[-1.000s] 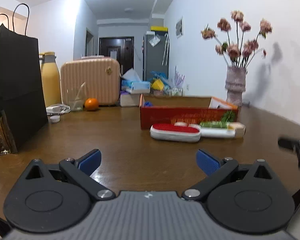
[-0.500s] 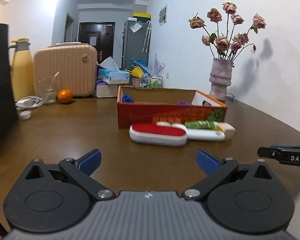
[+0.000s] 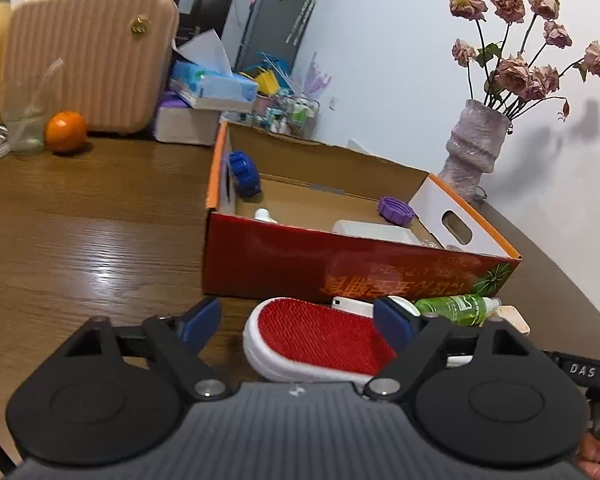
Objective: Organize rigid objects
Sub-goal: 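Grasp the red lint brush head with the left tool while the right tool grasps its white handle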
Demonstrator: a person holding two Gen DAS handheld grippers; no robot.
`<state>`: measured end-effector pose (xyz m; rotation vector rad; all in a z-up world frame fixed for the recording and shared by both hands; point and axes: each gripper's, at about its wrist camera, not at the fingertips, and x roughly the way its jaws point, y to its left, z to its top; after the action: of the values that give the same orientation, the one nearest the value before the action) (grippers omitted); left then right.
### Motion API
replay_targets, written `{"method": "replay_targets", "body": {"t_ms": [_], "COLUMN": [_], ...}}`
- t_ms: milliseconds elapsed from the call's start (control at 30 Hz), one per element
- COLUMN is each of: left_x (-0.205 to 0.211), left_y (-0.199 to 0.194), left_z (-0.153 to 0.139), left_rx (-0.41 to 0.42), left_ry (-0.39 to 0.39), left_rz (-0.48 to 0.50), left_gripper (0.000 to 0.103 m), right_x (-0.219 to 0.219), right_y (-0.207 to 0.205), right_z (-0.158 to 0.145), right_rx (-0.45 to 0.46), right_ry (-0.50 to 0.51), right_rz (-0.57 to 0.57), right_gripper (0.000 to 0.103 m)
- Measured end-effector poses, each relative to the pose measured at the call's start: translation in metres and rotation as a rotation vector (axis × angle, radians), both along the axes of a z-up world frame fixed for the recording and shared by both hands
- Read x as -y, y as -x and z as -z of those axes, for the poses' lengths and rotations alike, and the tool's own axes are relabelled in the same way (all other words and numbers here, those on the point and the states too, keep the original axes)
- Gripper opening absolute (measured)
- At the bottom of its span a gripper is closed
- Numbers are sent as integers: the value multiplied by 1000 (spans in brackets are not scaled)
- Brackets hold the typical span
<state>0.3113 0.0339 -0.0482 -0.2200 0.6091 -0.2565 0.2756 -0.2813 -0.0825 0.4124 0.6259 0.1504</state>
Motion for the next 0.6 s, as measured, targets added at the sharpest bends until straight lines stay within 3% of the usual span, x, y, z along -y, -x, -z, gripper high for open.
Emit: {"method": "replay_targets", "body": {"t_ms": [33,100,300,333,367,400,600], "left_x": [0,-1,-12,-14,-16,-17,-9], "left_y": [-4,-7,13,19,26,34,103], "left_z": [4,14,14,14,14,14,19], "left_rx": [-11,-27,-3,-12,-21,-27,-33], "left_ry": [7,9,66,84,99,116,193], "left_rz": [3,7,14,4,1,5,20], "left_gripper": [77,62,47,44,41,38,37], "right_x": [-1,-1,9,9,8,6,-21], "right_y": [-1,-2,-2,-1,-1,1,42], "right_z": [2,4,7,7,7,8,4], "right_rx": [4,9,-1,-3,-13,-29,-7], "right_ry": [-7,-14,-79,-82,-84,-86,-61], "right_rz": [4,10,22,17,5,-12,-108], "right_gripper": [22,23,15,13,2,1,2]}}
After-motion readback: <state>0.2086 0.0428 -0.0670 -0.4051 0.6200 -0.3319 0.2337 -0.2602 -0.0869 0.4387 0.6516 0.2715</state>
